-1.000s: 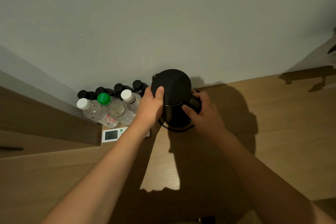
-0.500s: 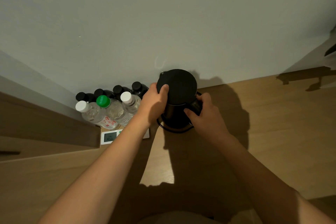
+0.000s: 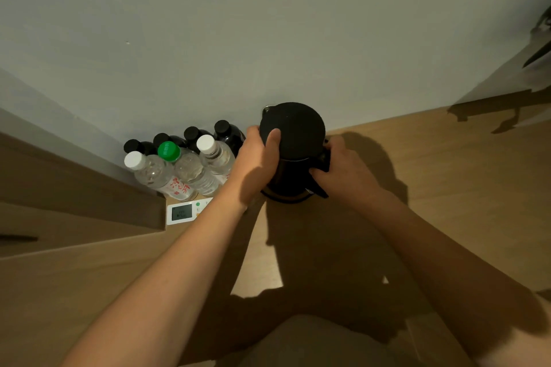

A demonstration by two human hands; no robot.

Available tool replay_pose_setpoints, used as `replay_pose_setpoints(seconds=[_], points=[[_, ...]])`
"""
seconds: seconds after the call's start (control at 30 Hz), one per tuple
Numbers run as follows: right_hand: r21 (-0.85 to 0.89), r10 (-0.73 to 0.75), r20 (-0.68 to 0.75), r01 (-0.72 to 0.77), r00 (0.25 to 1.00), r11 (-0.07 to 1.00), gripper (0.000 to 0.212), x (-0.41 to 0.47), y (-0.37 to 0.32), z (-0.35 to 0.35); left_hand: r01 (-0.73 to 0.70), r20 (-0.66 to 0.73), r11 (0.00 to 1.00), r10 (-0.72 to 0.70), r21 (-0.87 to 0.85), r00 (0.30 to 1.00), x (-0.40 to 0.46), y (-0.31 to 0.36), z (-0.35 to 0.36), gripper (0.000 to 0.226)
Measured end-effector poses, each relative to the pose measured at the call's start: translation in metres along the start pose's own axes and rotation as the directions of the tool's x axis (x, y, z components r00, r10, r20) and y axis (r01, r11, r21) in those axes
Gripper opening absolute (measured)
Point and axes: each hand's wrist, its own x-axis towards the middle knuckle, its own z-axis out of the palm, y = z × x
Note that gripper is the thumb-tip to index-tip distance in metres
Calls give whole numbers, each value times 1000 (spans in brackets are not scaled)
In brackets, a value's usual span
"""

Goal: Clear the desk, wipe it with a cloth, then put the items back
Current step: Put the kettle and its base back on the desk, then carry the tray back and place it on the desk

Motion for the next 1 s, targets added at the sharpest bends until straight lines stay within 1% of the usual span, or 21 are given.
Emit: replay_pose_setpoints(seconds=[0.1, 0.23, 0.33, 0.4, 0.5, 0.6, 0.67, 0.8, 0.83, 0.87, 0.9, 0.97, 1.0], points=[[19, 6, -3, -6, 1000, 1000, 42, -2, -3, 7, 69, 19, 997, -69, -42, 997, 2, 4, 2, 38], [10, -23, -32, 23, 999, 1000, 39, 0, -9, 19, 158, -10, 981, -160, -115, 987, 3, -9, -3, 52], [6, 1, -56, -1, 998, 1000, 39, 2, -5, 20, 190, 42, 947, -186, -260, 982, 0, -12, 2, 50], [12, 14, -76, -13, 997, 1000, 39, 5, -3, 20, 180, 23, 925, -183, -334, 983, -2, -8, 9, 51], [0, 22, -102, -22, 995, 1000, 35, 8, -3, 24, 114, -22, 928, -130, -354, 991, -2, -9, 16, 61], [7, 36, -137, -36, 990, 999, 32, 11, -2, 28, 91, -37, 917, -114, -388, 993, -1, -13, 18, 55], [5, 43, -145, -43, 988, 999, 31, 13, -1, 29, 83, -32, 916, -104, -392, 994, 1, -15, 18, 58], [15, 33, -119, -31, 992, 999, 33, 11, 4, 29, 70, -40, 918, -93, -389, 995, -1, -18, 21, 55], [45, 33, -101, -28, 994, 999, 31, 9, 7, 28, 58, -72, 932, -89, -358, 993, -3, -18, 23, 56], [84, 33, -87, -25, 996, 996, 30, 7, 9, 26, 31, -144, 959, -74, -281, 987, -6, -17, 25, 56], [115, 22, -89, -11, 996, 993, 31, 4, 12, 24, -4, -245, 985, -39, -175, 969, -9, -15, 27, 56], [127, -30, -132, 47, 991, 991, 44, -8, 17, 16, -86, -442, 995, 102, 56, 891, -19, -7, 30, 55], [109, -59, -167, 78, 984, 991, 52, -16, 22, 10, -138, -493, 978, 197, 155, 848, -25, 0, 33, 54]])
